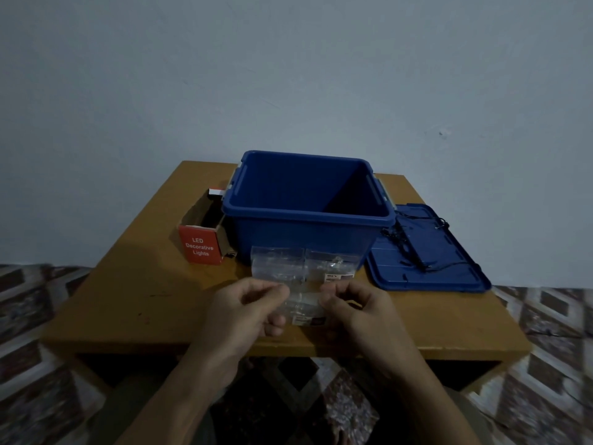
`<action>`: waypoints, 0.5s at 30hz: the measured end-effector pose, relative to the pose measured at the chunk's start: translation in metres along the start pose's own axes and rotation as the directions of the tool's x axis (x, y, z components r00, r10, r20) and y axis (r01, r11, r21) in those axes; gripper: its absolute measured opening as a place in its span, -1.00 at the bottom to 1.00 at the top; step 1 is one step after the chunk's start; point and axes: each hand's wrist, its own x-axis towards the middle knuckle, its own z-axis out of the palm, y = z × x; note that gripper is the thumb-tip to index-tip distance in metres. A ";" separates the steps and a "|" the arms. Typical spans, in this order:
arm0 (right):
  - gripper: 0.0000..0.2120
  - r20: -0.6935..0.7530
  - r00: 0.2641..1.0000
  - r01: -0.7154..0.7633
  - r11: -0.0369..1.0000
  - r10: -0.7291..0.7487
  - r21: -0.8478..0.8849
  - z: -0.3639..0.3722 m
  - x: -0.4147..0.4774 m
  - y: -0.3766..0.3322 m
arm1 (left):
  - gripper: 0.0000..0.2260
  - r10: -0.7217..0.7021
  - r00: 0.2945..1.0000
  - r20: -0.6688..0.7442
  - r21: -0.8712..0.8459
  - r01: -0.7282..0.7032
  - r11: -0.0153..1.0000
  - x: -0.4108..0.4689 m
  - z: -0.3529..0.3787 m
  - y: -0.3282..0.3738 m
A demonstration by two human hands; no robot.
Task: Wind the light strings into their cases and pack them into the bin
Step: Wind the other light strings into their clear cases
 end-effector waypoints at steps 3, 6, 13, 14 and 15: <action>-0.92 -0.018 1.000 -0.015 1.000 0.016 0.024 -0.003 -0.003 0.001 | -0.68 -0.013 0.999 -0.051 0.210 0.023 0.977 -0.005 0.002 -0.002; -0.93 -0.054 0.998 0.006 1.000 -0.007 -0.023 -0.008 -0.003 0.002 | -0.57 -0.043 0.999 0.013 0.271 0.038 0.962 -0.007 0.009 -0.001; -0.92 -0.215 0.975 0.023 0.993 -0.048 -0.116 -0.031 -0.001 0.005 | -0.66 -0.132 0.986 0.106 0.166 0.114 0.980 0.004 0.043 0.010; -0.92 -0.233 0.971 0.023 0.992 -0.051 -0.121 -0.035 0.000 0.006 | -0.65 -0.133 0.984 0.118 0.174 0.112 0.978 0.005 0.047 0.011; -0.92 -0.245 0.968 0.022 0.992 -0.052 -0.125 -0.038 0.000 0.006 | -0.65 -0.133 0.983 0.123 0.181 0.110 0.977 0.007 0.050 0.011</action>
